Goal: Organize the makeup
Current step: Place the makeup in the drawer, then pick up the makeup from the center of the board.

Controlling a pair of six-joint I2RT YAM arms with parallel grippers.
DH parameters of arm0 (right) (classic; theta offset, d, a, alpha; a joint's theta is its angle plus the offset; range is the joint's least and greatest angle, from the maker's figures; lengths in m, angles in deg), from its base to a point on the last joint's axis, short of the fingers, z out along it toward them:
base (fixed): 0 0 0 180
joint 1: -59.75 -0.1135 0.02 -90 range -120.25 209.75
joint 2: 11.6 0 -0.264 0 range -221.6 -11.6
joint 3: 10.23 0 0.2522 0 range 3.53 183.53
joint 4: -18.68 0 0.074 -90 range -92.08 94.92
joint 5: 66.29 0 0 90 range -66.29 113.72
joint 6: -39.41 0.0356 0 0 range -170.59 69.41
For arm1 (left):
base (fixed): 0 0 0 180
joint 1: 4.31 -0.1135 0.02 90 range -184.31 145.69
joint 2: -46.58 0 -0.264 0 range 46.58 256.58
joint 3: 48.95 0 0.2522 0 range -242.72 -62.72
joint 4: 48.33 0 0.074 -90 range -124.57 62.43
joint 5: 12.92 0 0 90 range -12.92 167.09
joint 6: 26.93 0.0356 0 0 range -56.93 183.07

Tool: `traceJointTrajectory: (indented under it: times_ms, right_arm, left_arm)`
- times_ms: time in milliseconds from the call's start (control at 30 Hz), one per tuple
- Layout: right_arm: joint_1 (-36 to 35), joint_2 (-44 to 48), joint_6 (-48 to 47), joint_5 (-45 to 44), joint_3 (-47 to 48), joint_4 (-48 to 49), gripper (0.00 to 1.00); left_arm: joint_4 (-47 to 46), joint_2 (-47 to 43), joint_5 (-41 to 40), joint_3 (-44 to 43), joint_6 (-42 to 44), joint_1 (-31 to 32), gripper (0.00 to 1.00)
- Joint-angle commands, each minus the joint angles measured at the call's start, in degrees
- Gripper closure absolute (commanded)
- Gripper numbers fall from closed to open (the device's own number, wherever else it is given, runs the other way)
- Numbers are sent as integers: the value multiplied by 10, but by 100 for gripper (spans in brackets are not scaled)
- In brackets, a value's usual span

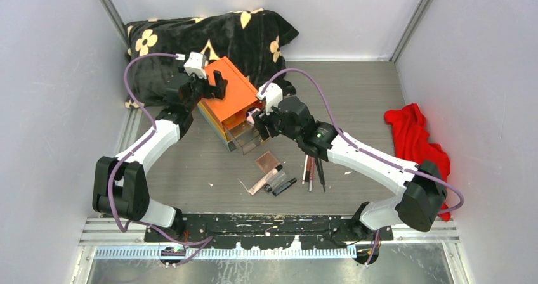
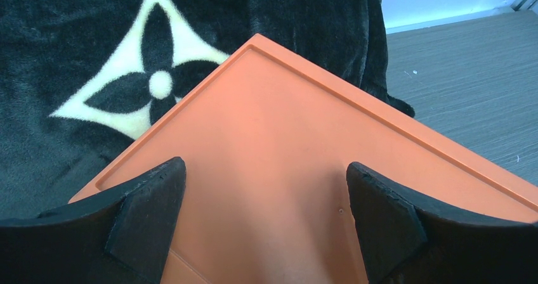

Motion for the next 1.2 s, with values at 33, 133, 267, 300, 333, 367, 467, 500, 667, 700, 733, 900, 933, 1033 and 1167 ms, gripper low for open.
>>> traceJointTrajectory:
  times_ms: [33, 133, 267, 300, 333, 367, 467, 500, 667, 700, 733, 900, 933, 1033, 1167]
  right_arm:
    - [-3, 20, 0, -14, 4, 26, 27]
    - [-3, 18, -1, -11, 7, 29, 23]
    - [-3, 19, -3, -14, 13, 28, 23]
    - [-3, 21, -5, -16, 14, 28, 23]
    - [-3, 25, -6, -19, 14, 30, 23]
    - [-3, 30, -8, -22, 14, 33, 23]
    - [-3, 48, -15, -43, 12, 40, 23]
    - [-3, 54, -17, -44, 12, 43, 23]
    - [-3, 96, -26, -137, -8, 57, 21]
    - [-2, 107, -29, -154, -19, 64, 19]
    - [-2, 119, -31, -169, -32, 69, 17]
    - [0, 169, -25, -218, -99, 56, 10]
    - [1, 179, -15, -217, -115, 49, 10]
    - [1, 209, 20, -204, -175, 47, 10]
    - [1, 244, 48, -179, -254, 53, 10]
  left_arm:
    - [190, 30, -14, 46, -47, -3, 3]
    - [191, 29, -16, 47, -46, -3, 3]
    - [191, 29, -17, 47, -45, -4, 3]
    - [191, 29, -17, 46, -44, -4, 3]
    - [191, 29, -17, 47, -44, -4, 3]
    - [192, 29, -16, 47, -44, -4, 3]
    - [193, 28, -16, 47, -43, -3, 3]
    - [193, 28, -16, 47, -43, -4, 3]
    - [192, 28, -15, 47, -43, -4, 3]
    - [192, 28, -16, 46, -43, -4, 3]
    - [193, 27, -15, 47, -43, -4, 3]
    - [194, 25, -15, 47, -41, -6, 3]
    - [194, 25, -16, 47, -41, -6, 3]
    - [193, 26, -14, 47, -42, -6, 3]
    - [194, 27, -16, 48, -40, -7, 3]
